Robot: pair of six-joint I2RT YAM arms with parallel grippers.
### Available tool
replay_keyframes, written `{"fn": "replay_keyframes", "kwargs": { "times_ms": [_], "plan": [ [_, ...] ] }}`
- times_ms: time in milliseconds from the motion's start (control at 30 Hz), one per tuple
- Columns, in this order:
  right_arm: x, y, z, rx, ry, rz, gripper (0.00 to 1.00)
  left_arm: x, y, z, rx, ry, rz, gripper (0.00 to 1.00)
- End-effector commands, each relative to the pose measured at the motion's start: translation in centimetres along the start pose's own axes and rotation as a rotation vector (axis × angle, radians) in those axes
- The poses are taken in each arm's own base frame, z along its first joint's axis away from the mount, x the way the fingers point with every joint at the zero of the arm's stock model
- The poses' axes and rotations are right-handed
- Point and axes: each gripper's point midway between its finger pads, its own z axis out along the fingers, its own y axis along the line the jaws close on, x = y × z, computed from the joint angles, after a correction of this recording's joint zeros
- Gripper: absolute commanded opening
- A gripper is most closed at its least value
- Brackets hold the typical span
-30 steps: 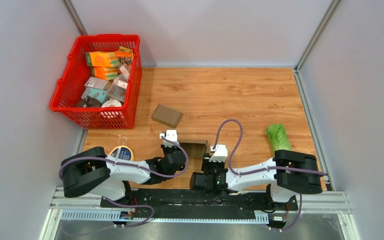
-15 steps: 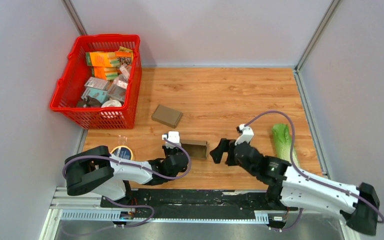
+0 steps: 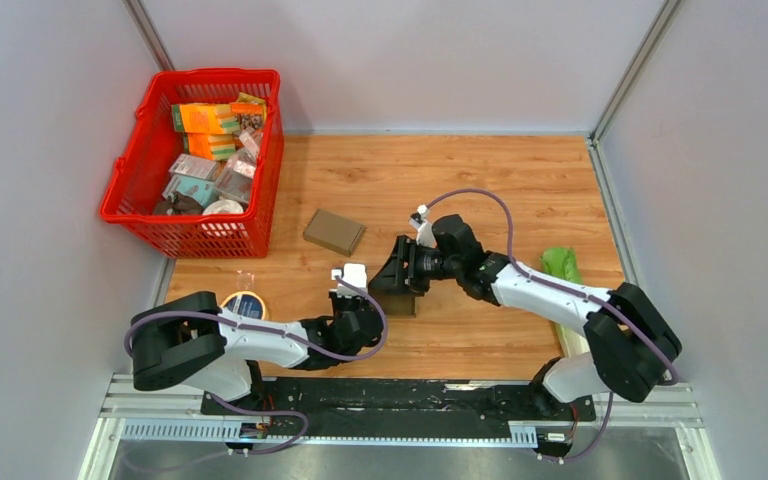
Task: Fold the paper box
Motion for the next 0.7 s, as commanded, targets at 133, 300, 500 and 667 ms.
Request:
{"fn": "replay_keyframes", "kwargs": {
  "times_ms": [133,300,500,667],
  "plan": [
    [1.3,0.1,2.1,-0.194,0.043,0.029,0.56,2.4,0.4,-0.7,0.041,0.068,0.065,0.08],
    [2.2,-1.5,3.5,-0.208,0.086,0.095,0.55,2.8,0.2,-1.9,0.093,0.068,0.054,0.16],
    [2.7,-3.4,3.6,-0.149,0.077,0.146,0.52,2.6,-1.1,-3.3,0.22,0.087,0.058,0.37],
    [2.7,-4.1,4.4,-0.118,0.097,0.149,0.53,2.5,-1.9,-5.8,0.377,0.154,0.058,0.52]
  ]
}}
